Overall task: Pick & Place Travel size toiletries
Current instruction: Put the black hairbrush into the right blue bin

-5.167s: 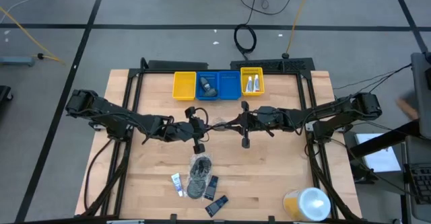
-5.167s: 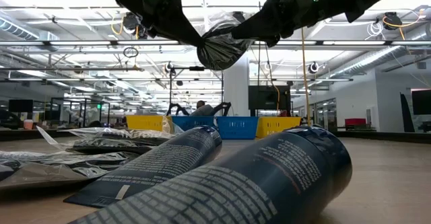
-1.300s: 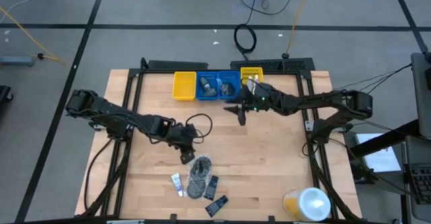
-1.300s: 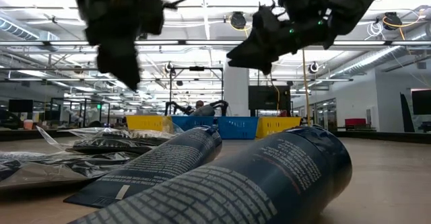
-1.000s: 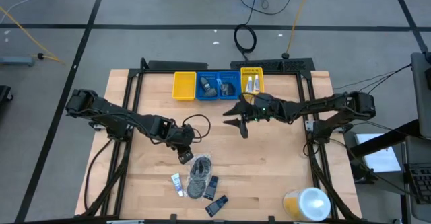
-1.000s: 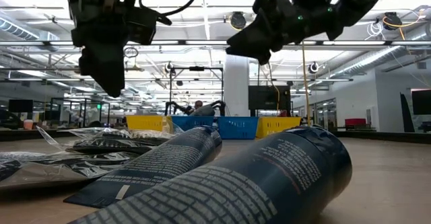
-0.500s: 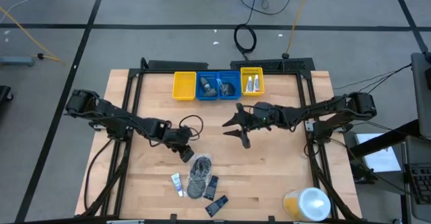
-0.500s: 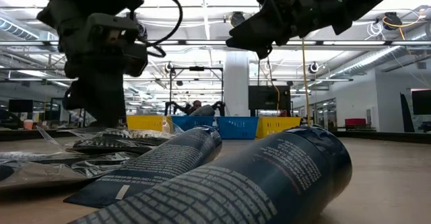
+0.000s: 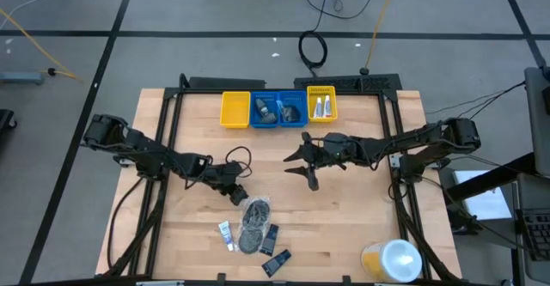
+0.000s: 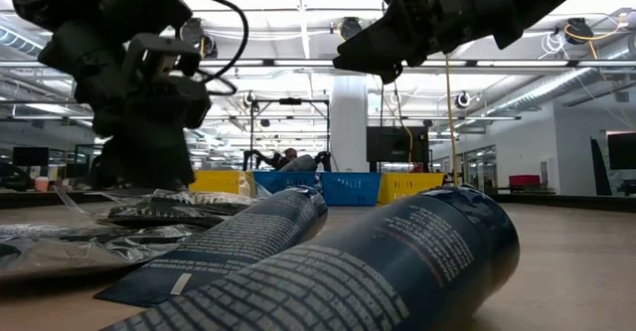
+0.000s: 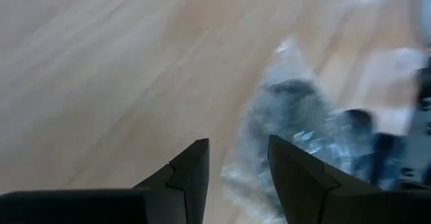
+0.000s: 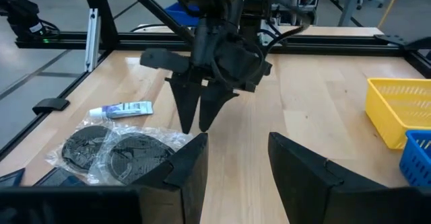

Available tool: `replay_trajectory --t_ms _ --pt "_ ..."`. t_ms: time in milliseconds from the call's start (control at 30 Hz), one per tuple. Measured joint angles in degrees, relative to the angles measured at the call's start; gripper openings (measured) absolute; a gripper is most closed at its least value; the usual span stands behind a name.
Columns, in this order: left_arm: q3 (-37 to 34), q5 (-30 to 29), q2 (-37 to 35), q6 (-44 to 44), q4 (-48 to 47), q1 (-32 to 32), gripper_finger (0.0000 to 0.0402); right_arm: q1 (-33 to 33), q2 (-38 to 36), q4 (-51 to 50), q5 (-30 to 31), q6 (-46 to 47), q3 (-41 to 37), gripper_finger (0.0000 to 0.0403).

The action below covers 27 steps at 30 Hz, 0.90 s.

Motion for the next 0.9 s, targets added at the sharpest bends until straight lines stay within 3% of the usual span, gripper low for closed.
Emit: replay_trajectory --t_ms 267,533,900 --pt "-0.5 0.2 2.1 -0.4 2.1 0.0 0.0152 0.0 0.0 0.0 0.0 0.0 0.0 0.0144" --pt "-0.2 6.0 10.7 -0.8 12.0 0.3 0.0152 0.0 0.0 -0.3 0.0 0.0 0.0 0.0144" --pt "0.0 7.5 10.9 0.5 13.6 0.3 0.0152 0.0 0.0 -0.4 0.0 -0.4 0.0 0.0144"
